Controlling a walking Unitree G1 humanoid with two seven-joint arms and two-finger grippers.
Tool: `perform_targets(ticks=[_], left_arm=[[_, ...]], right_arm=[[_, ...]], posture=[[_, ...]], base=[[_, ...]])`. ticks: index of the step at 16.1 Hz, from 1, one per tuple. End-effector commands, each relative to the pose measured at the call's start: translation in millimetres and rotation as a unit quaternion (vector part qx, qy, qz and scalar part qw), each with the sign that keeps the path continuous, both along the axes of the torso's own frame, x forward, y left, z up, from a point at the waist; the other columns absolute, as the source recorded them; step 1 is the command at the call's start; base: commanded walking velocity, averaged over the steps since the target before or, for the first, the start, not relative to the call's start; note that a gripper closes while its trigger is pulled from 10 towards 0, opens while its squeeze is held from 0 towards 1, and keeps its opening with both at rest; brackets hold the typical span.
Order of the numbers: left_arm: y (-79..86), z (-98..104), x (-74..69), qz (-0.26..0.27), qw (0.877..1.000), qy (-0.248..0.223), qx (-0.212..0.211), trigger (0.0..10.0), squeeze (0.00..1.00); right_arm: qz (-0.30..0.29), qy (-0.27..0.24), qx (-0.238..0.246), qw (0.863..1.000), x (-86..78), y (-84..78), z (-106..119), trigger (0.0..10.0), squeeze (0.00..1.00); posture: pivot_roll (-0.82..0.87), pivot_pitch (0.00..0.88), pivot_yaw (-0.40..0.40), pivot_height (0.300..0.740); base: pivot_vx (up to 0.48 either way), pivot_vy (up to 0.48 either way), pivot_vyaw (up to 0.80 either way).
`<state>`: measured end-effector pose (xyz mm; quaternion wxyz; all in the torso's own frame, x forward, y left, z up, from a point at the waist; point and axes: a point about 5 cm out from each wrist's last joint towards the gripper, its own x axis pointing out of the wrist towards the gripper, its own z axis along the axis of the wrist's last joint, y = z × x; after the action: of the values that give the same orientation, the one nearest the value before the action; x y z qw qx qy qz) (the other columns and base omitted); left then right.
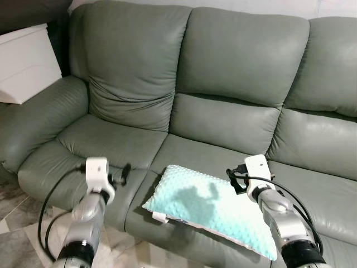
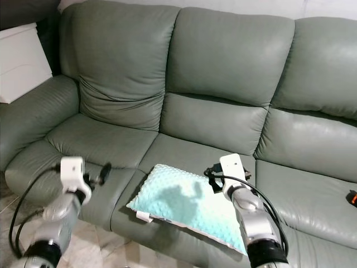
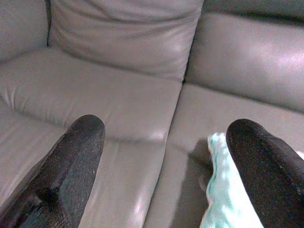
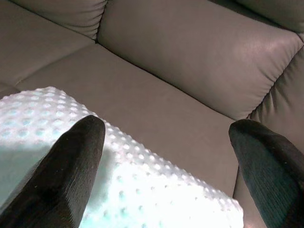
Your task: Move the pillow to the sofa
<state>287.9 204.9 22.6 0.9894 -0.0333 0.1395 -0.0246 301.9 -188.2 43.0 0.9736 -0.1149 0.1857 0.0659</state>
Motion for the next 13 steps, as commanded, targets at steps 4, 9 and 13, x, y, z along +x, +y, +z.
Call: perform_targets(ticks=[4,9,13], left_arm=[[15.9,-12.6,-22.7,0.02,1.0,0.021,0.012,10.0,1.0],[26.1,-31.6,-32.7,-0.029,0.991,0.103,0.081,10.0,0.0],[5.9,-21.2,-11.5,-0.099,0.987,0.105,0.067,10.0,0.0]], right_arm=[[-0.025,0.002,0.006,1.0,-15.4,-10.3,-9.0,10.0,1.0],[-0.048,0.067,0.004,0.997,-44.3,-14.1,-32.7,10.0,1.0],[-0.04,0.153,0.038,0.987,-73.5,-16.0,-51.6,10.0,1.0]], posture=[[-0.14,0.0,0.053,0.74],[-0.18,0.0,0.083,0.74],[-0.19,0.0,0.099,0.74]], base=[[0.0,0.0,0.0],[0.0,0.0,0.0],[0.0,0.0,0.0]])
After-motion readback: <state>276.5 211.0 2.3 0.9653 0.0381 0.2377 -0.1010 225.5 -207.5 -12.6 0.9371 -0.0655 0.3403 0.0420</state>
